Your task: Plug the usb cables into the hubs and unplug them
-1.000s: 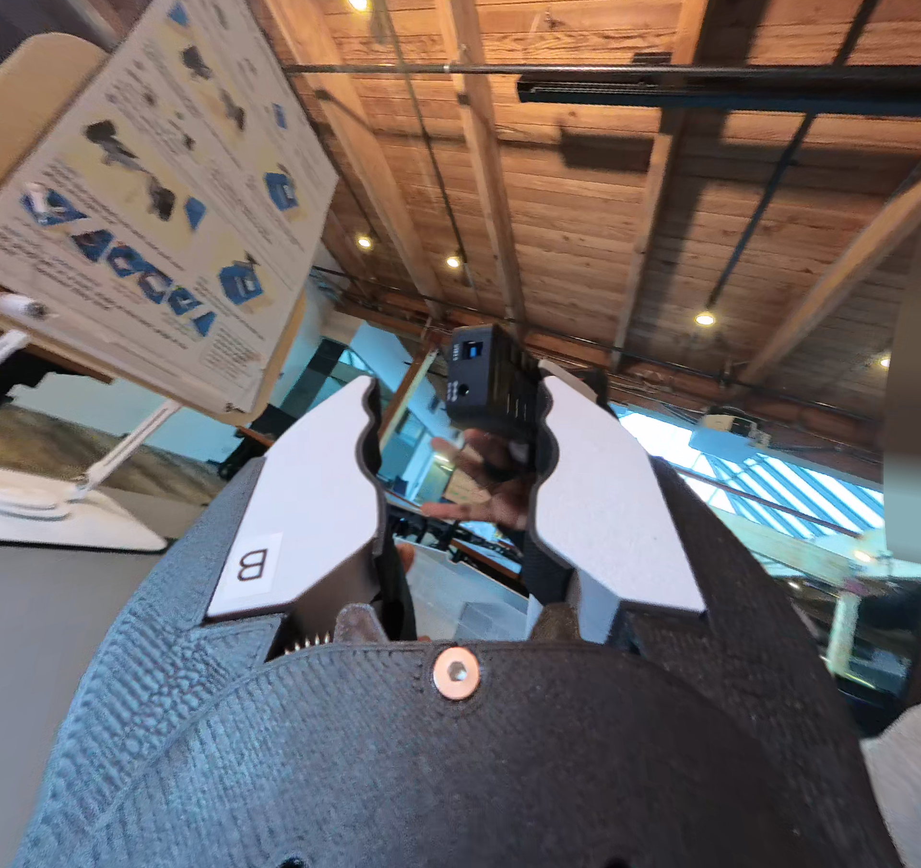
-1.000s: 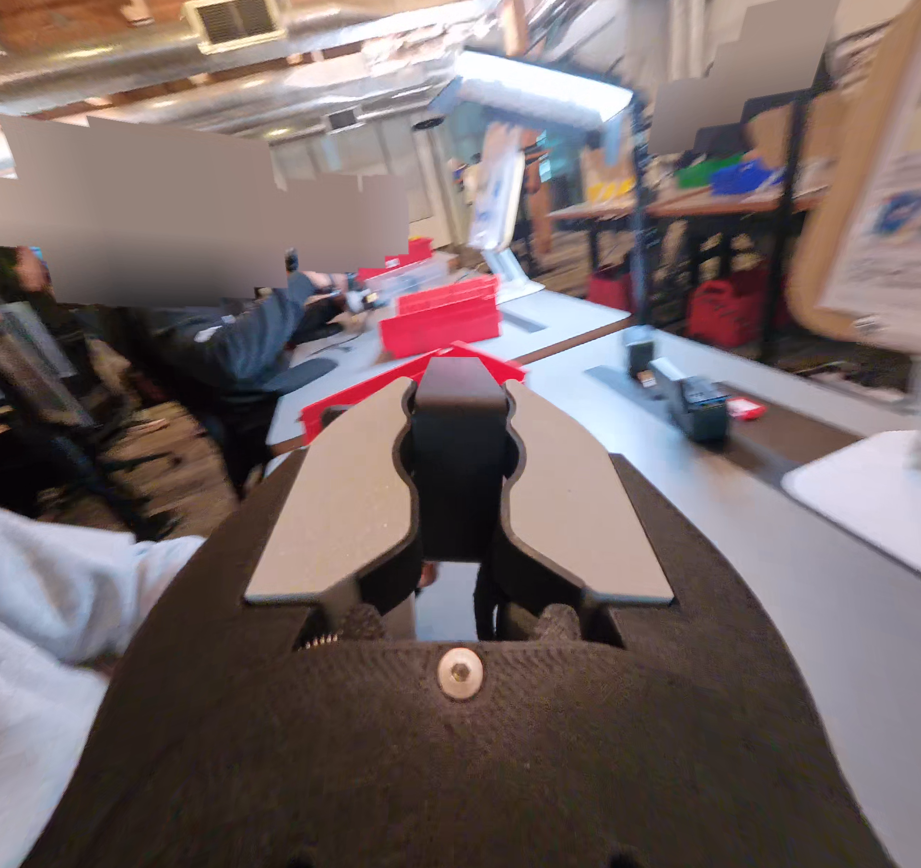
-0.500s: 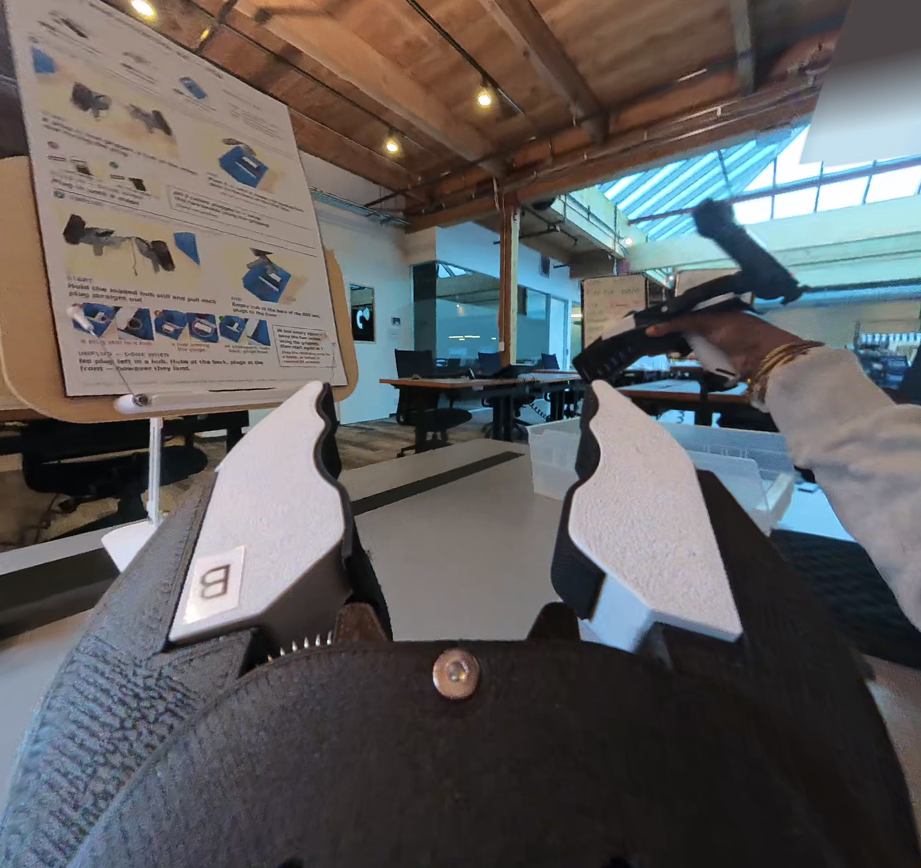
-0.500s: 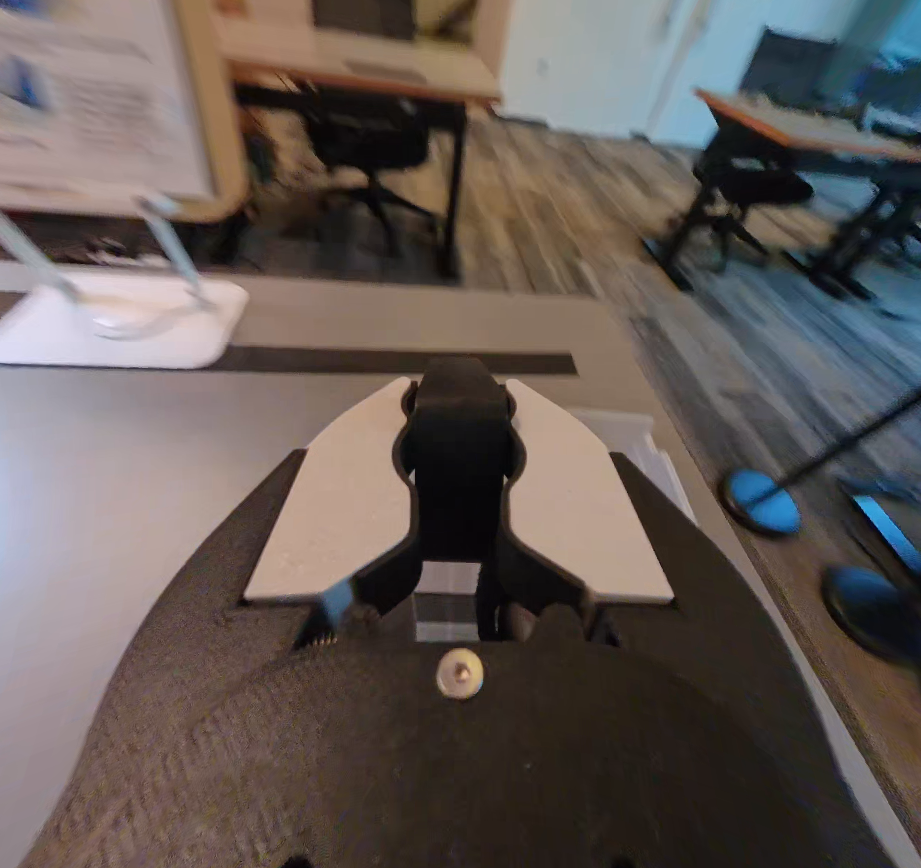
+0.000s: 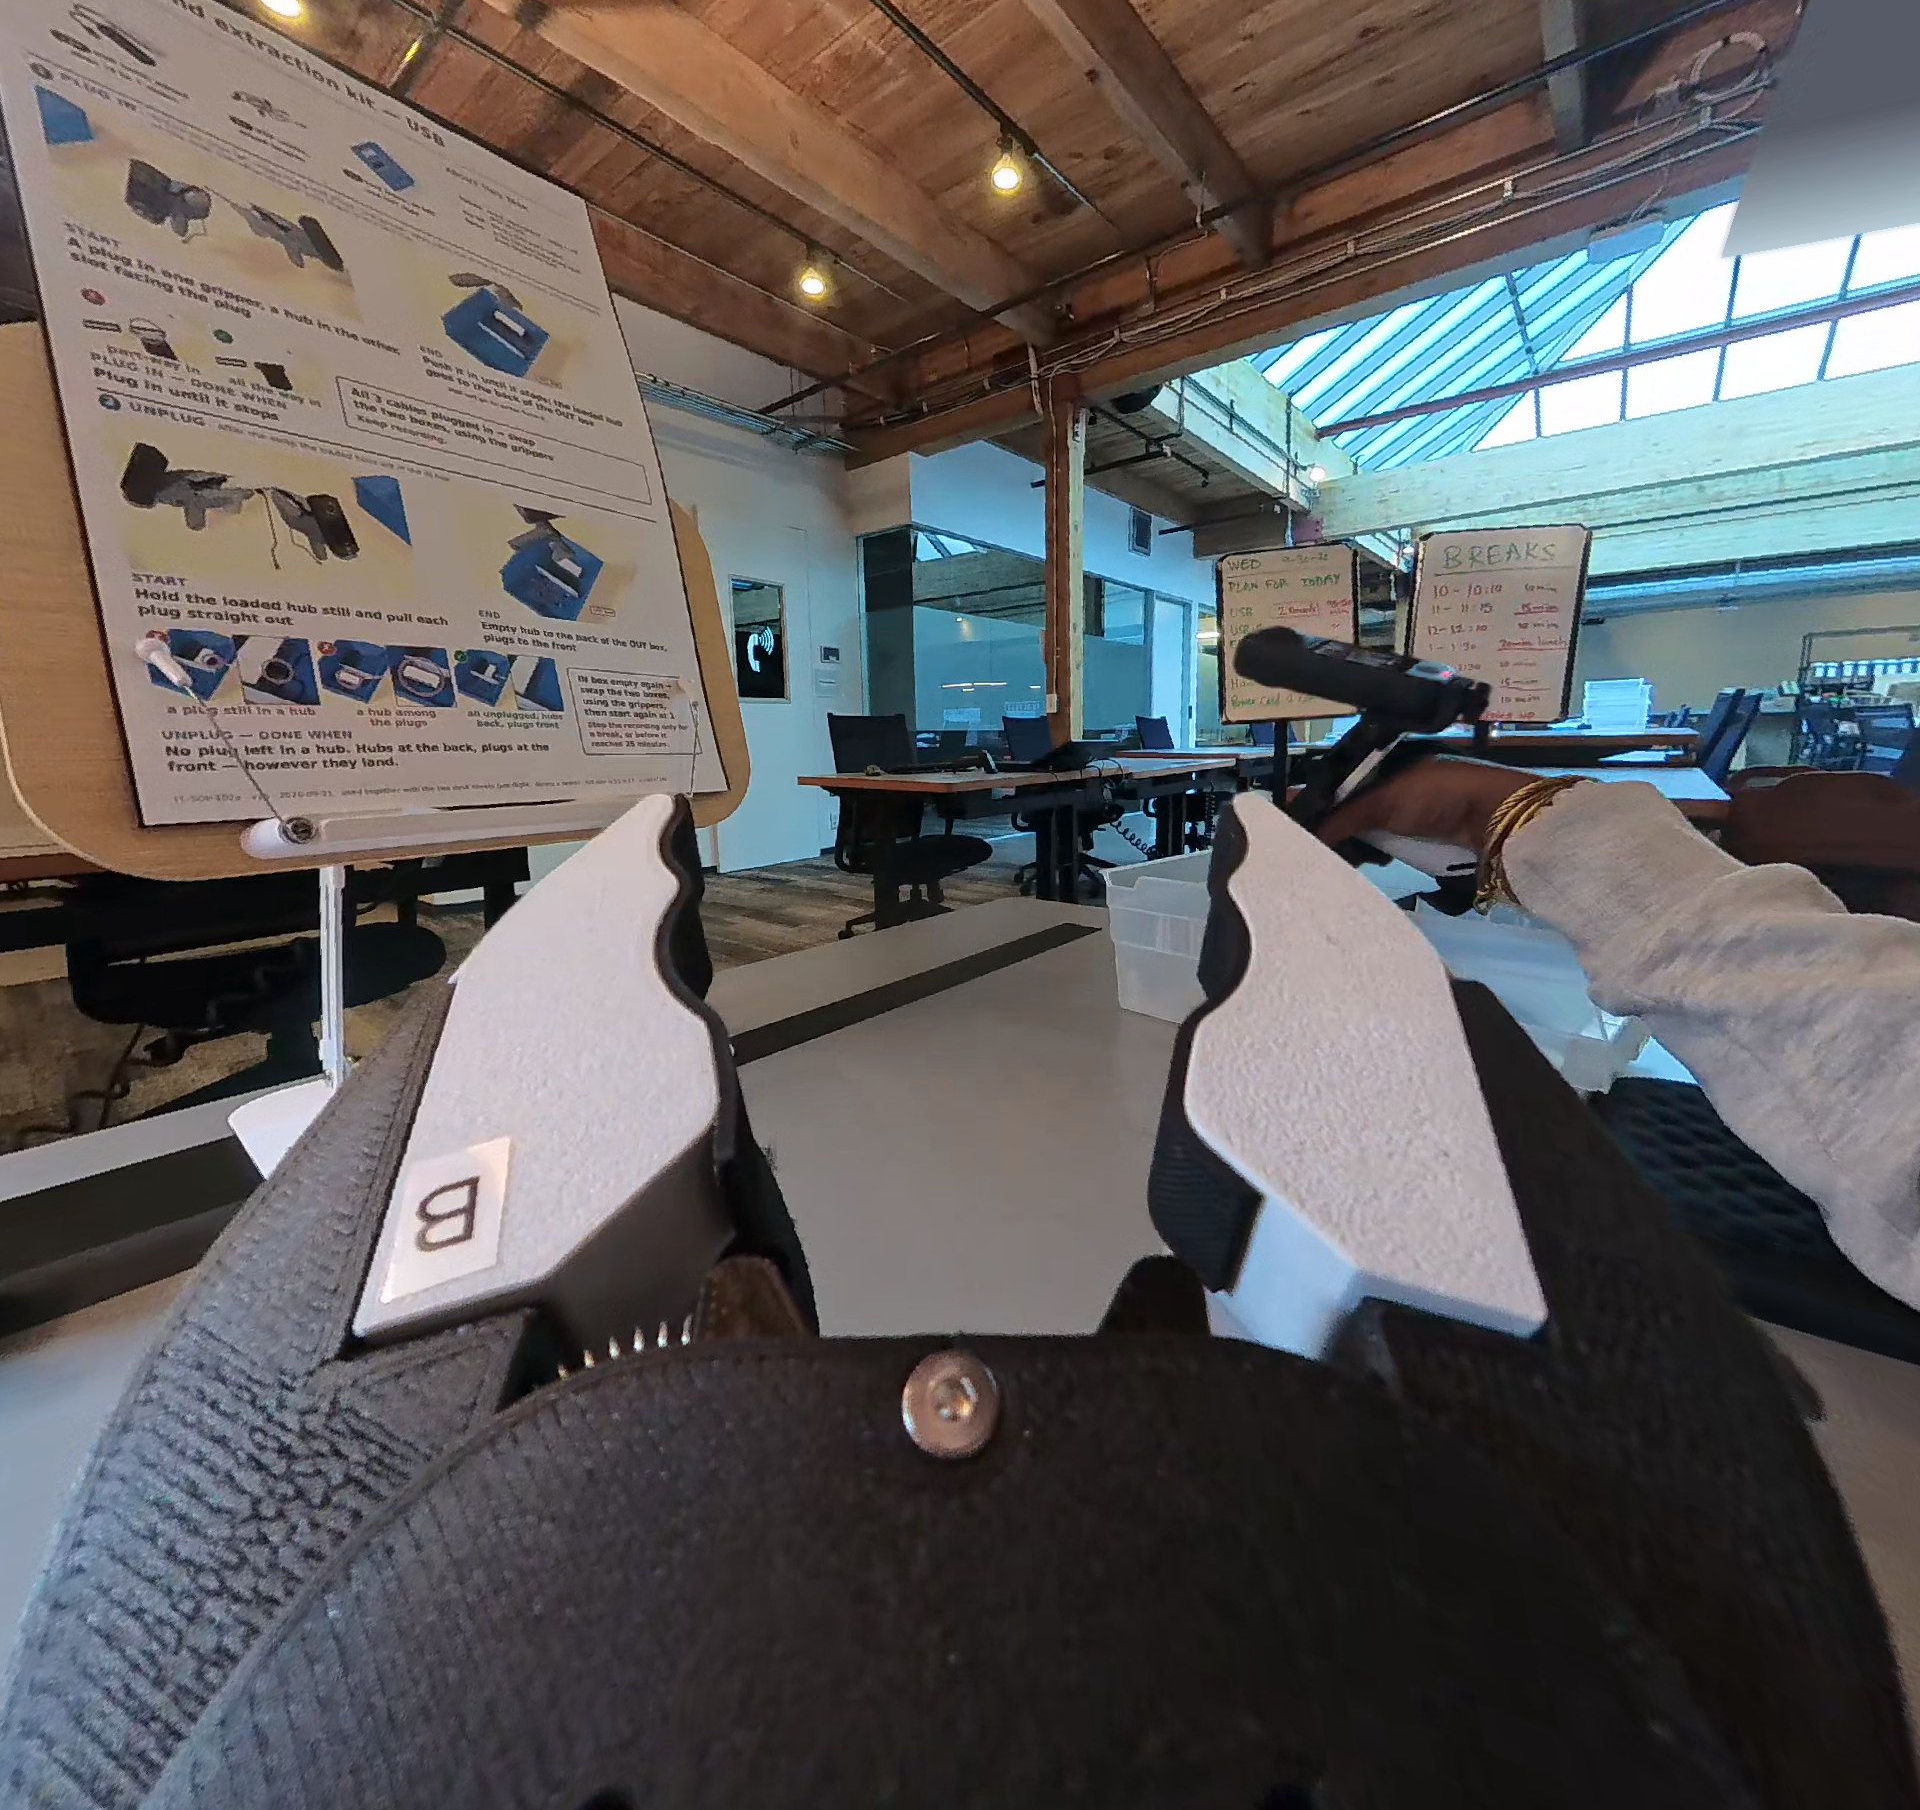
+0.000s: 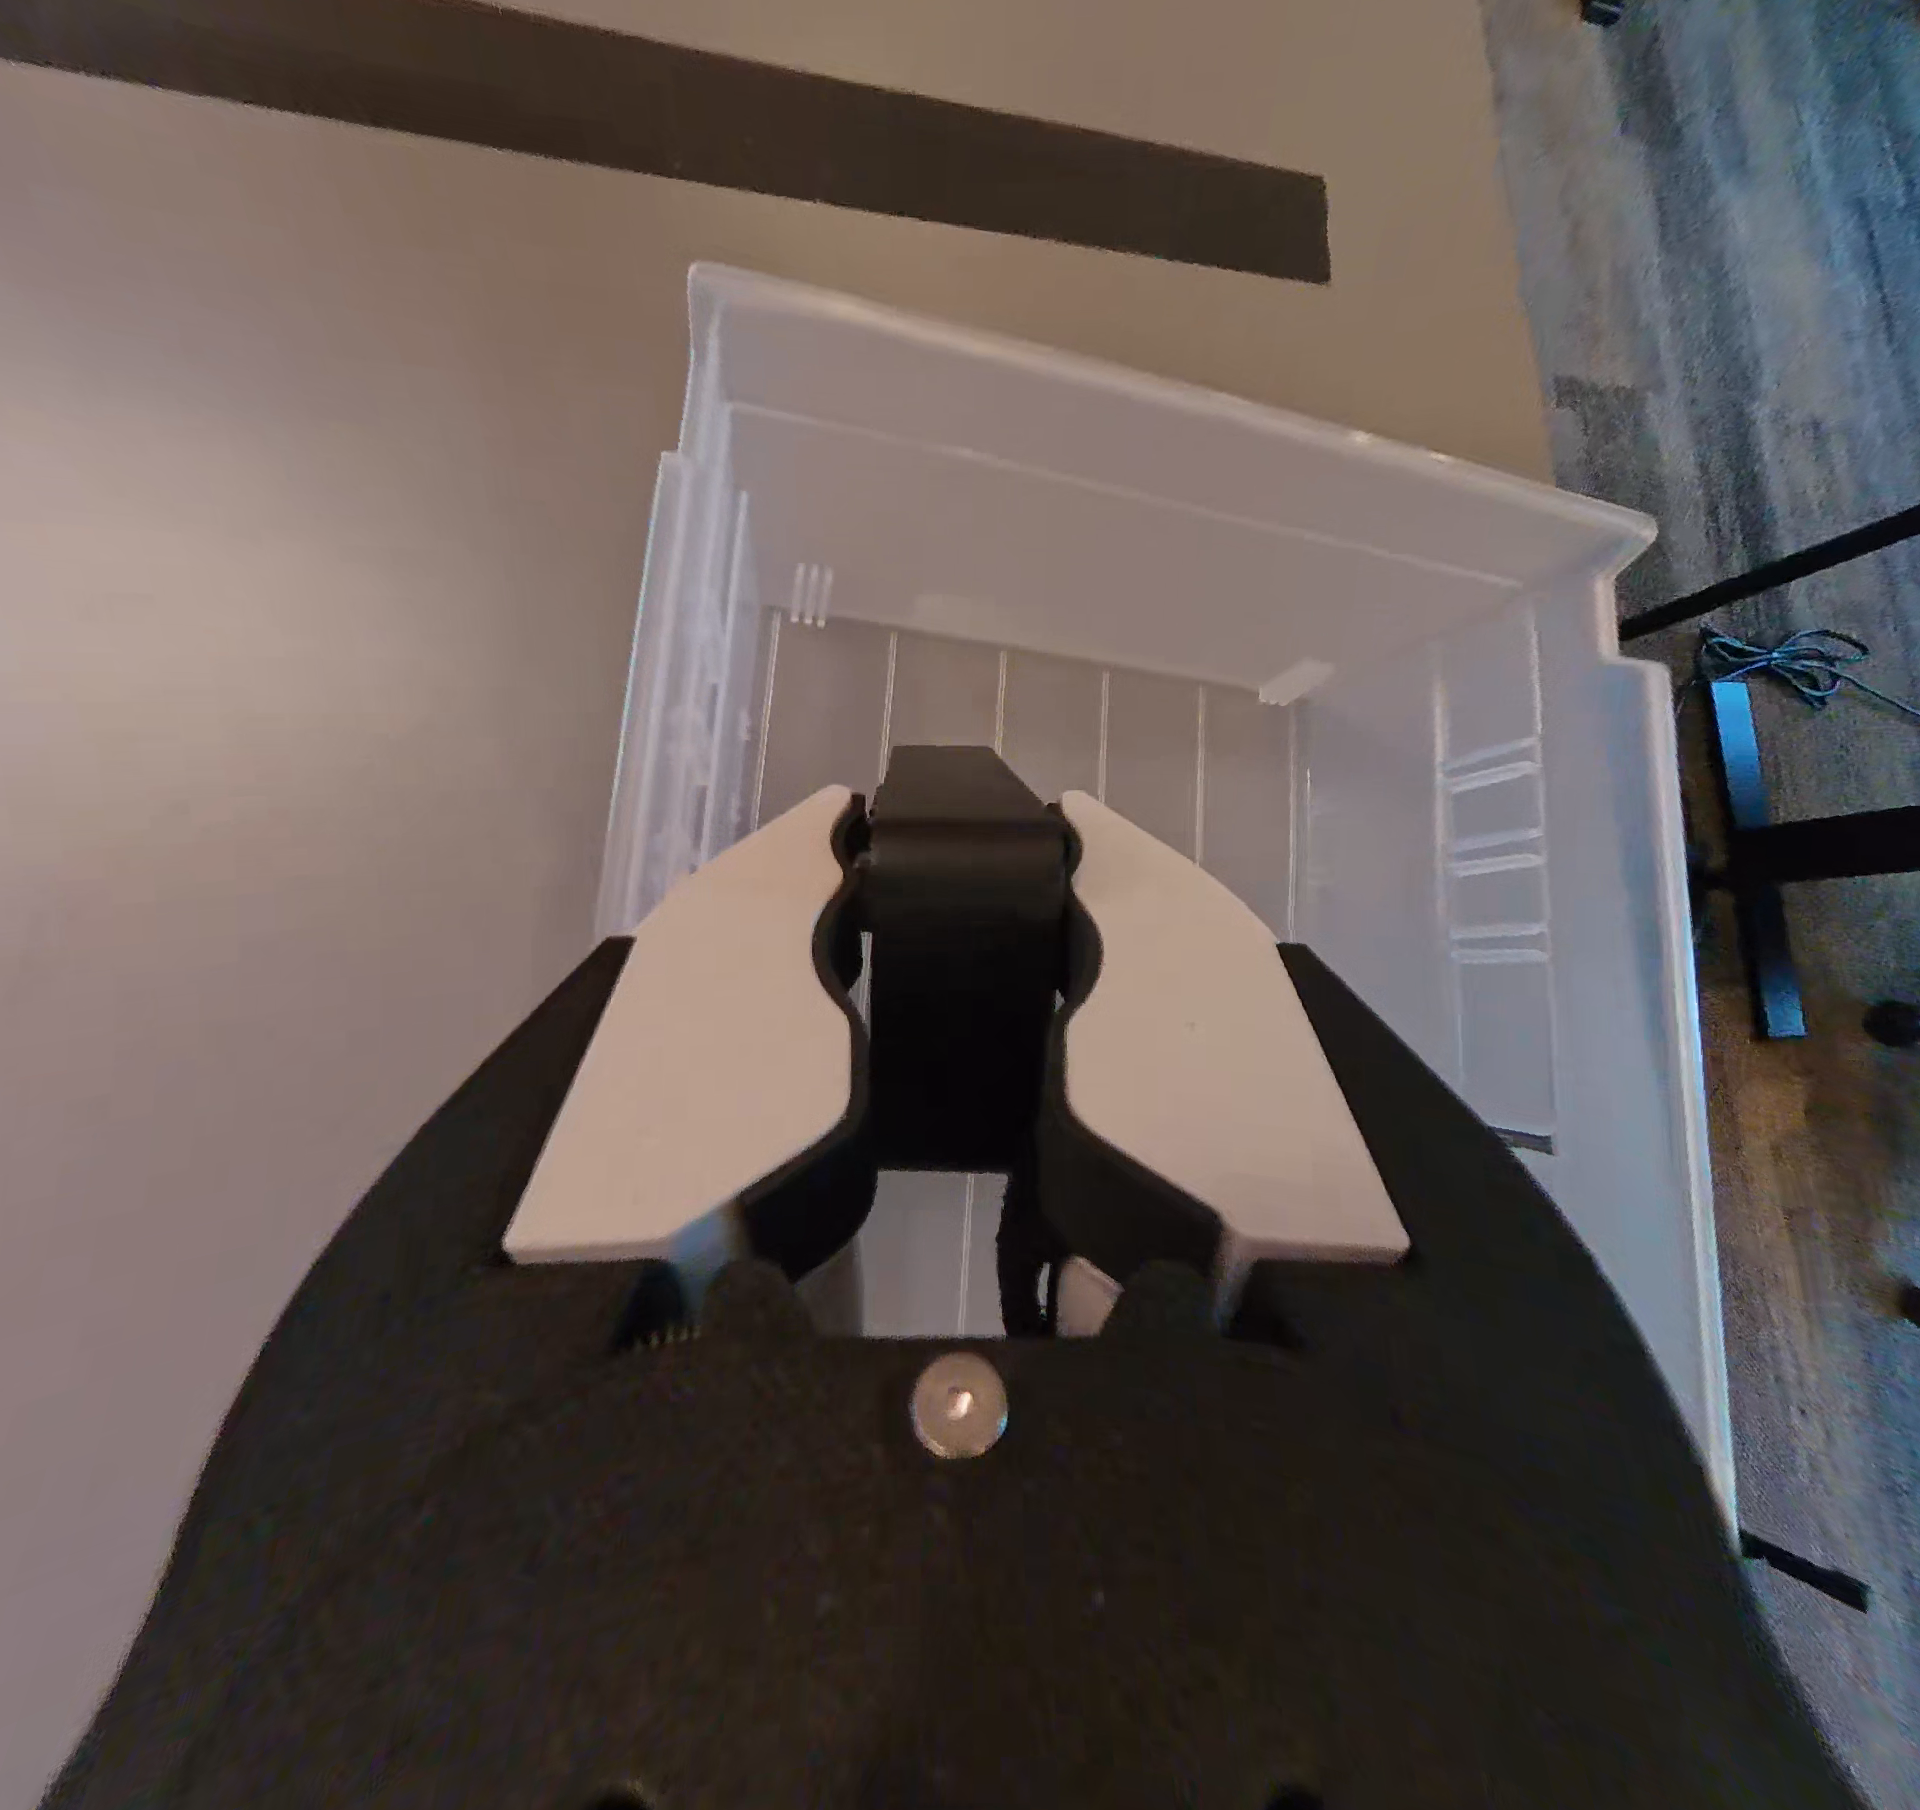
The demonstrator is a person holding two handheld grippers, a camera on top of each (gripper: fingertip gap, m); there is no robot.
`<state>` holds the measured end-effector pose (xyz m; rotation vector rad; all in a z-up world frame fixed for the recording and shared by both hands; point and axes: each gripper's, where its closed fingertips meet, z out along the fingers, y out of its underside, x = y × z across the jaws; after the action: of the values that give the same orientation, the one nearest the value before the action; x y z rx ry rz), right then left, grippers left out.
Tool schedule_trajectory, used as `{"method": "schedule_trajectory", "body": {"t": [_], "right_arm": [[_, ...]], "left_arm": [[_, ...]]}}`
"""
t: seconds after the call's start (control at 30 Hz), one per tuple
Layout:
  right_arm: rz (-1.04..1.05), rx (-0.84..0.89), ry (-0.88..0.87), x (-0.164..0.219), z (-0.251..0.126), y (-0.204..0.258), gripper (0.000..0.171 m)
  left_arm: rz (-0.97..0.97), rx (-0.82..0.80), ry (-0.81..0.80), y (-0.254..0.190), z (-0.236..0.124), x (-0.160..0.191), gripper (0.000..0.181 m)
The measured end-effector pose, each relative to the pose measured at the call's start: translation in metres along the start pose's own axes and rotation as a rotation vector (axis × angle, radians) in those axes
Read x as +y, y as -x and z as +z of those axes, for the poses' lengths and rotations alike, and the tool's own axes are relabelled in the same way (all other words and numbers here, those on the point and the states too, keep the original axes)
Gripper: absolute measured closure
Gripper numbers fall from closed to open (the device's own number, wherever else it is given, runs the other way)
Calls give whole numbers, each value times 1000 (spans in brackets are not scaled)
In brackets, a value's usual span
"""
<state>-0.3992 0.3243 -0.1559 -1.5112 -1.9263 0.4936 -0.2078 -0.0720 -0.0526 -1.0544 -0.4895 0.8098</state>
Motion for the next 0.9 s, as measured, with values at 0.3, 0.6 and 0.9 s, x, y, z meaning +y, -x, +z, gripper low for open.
{"method": "schedule_trajectory", "body": {"t": [0.3,0.6,0.9], "right_arm": [[52,-40,-135,-19,-6,2,127],[71,29,-359,-52,-37,-10,110],[282,121,-1354,-128,-221,-28,64]], "left_arm": [[2,7,12,-2,1,2,88],[3,5,18,-1,1,4,88],[9,6,24,-2,1,5,88]]}}
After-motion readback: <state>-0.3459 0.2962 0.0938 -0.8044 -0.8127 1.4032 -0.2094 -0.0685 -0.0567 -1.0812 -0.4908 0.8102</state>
